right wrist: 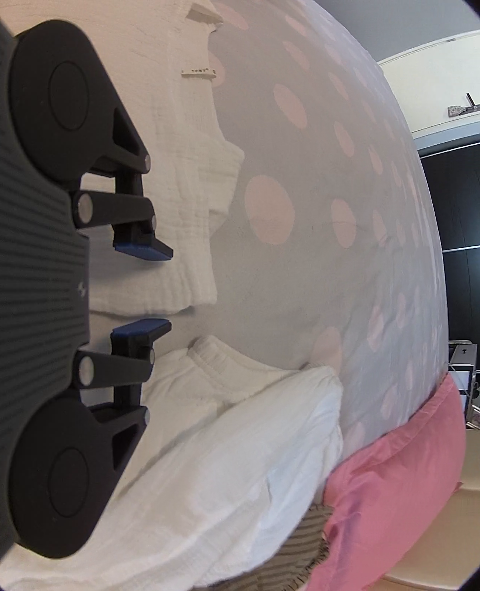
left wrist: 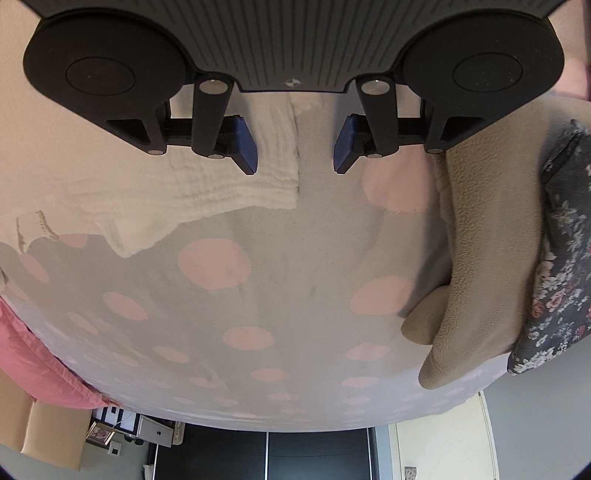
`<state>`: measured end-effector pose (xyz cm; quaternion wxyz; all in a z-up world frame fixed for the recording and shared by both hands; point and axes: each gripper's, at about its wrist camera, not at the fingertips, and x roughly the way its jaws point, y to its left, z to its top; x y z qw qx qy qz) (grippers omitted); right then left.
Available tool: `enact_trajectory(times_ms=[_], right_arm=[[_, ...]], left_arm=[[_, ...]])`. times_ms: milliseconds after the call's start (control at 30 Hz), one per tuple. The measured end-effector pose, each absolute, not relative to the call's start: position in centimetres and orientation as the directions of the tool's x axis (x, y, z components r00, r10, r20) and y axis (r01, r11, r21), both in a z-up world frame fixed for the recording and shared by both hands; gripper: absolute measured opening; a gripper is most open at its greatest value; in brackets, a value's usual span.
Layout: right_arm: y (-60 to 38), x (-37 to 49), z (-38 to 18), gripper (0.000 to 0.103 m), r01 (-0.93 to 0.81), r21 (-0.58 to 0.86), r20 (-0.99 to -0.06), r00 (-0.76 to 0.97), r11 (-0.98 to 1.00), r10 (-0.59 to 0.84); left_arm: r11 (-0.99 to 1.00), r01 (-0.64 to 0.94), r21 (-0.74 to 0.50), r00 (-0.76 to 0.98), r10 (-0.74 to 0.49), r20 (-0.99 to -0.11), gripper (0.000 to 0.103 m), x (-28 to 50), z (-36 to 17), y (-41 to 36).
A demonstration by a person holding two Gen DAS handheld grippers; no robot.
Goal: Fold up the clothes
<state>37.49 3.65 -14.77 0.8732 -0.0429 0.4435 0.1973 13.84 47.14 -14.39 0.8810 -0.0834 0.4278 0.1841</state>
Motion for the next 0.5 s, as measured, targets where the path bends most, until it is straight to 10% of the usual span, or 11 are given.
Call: enact_trajectory(times_ms=[100,200,500], right_arm=[[3.8,37.4,-14.9,0.010,-0.382,0.107,-0.778,0.543,0.918,0.316],[4.0,37.2,-15.0,0.009,-0.381,0.114,-0.764,0.556,0.918,0.326],[3.1,35.8,-11.3,0.008,-0.387,0.094,-0.670,0.657,0.917,0.346]], left_arm=[[0.915,-0.403,-0.008,0.575,0.246,-0.780,0.028,14.6,-14.7,47.2],[0.908,-0.419,0.018,0.615,0.298,-0.730,0.005,14.4,-14.1,46.4],[0.900,-0.426,0.087,0.677,0.381,-0.630,0.002,12.7,-10.0,45.2]])
